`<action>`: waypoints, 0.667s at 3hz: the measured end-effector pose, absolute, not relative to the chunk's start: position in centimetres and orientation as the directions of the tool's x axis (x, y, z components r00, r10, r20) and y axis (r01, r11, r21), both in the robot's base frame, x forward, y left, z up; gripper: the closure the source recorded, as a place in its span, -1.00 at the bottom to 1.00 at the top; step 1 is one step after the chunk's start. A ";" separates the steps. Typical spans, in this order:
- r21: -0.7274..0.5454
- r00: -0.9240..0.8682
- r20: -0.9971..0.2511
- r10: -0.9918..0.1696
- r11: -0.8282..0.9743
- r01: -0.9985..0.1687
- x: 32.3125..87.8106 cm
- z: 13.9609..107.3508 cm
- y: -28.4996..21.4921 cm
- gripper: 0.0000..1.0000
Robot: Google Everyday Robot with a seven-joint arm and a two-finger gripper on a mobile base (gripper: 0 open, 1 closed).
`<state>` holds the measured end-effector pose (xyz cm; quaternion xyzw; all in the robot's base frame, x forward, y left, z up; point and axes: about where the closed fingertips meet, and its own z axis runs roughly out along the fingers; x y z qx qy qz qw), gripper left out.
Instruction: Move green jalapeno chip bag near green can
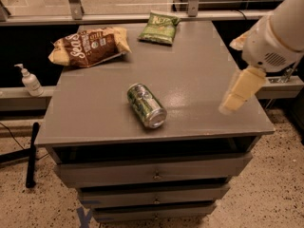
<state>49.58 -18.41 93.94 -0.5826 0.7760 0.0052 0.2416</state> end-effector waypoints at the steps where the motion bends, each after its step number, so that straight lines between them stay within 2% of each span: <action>1: -0.304 -0.199 -0.528 -0.826 0.402 -0.864 56.2 93.0 -16.7 -1.00; 2: -0.310 -0.179 -0.667 -0.723 0.489 -0.815 62.9 93.1 -15.0 -1.00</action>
Offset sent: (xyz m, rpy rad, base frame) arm 0.2277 0.0503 -0.0025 0.5351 -0.3033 -0.1625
